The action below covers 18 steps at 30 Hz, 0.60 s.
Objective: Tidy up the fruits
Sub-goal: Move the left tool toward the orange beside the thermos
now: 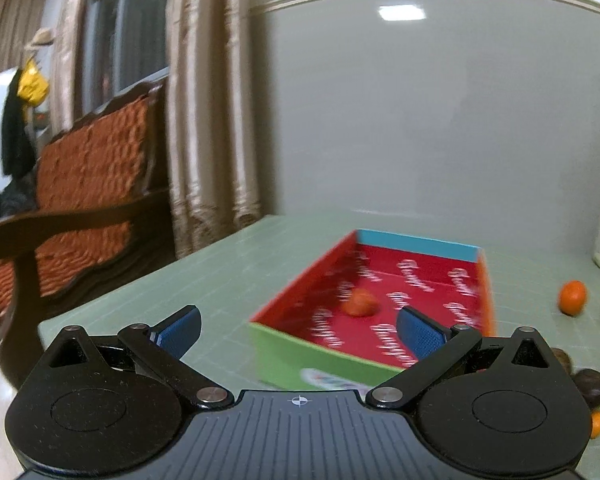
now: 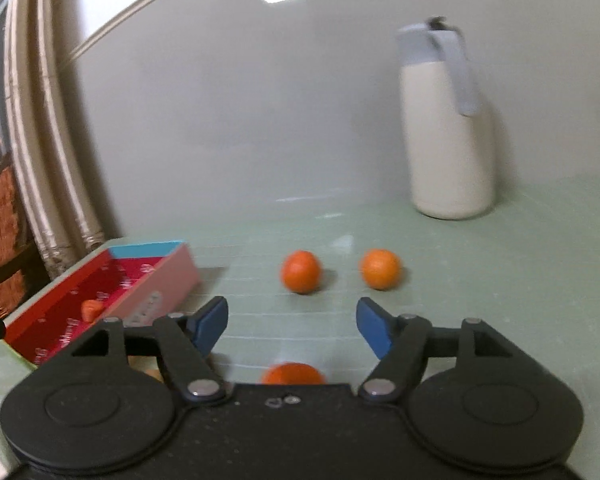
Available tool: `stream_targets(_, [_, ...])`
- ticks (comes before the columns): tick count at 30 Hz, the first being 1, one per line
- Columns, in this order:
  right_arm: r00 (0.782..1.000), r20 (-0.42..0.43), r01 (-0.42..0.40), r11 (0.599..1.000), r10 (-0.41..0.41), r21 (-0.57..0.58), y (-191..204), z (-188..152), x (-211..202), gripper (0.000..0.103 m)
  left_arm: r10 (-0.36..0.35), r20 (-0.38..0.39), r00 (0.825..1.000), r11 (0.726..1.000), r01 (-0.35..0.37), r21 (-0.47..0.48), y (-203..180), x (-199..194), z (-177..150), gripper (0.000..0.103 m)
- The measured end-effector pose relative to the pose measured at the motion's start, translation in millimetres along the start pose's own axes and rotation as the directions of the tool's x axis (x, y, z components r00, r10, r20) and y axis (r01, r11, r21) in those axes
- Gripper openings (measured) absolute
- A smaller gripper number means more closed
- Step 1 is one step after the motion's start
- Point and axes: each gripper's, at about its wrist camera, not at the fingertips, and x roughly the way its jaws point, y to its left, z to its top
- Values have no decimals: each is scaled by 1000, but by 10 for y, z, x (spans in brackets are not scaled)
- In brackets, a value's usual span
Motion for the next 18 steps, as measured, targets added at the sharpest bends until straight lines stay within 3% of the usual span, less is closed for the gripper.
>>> stream_targets(7, [995, 21, 92, 991, -94, 99, -457, -19, -135, 78, -102, 49, 994, 987, 95, 131, -591, -175, -34, 103])
stream_targets(18, [975, 45, 198, 948, -216, 250, -987, -35, -356, 82, -266, 61, 962, 932, 240, 272, -1400, -228, 15, 103])
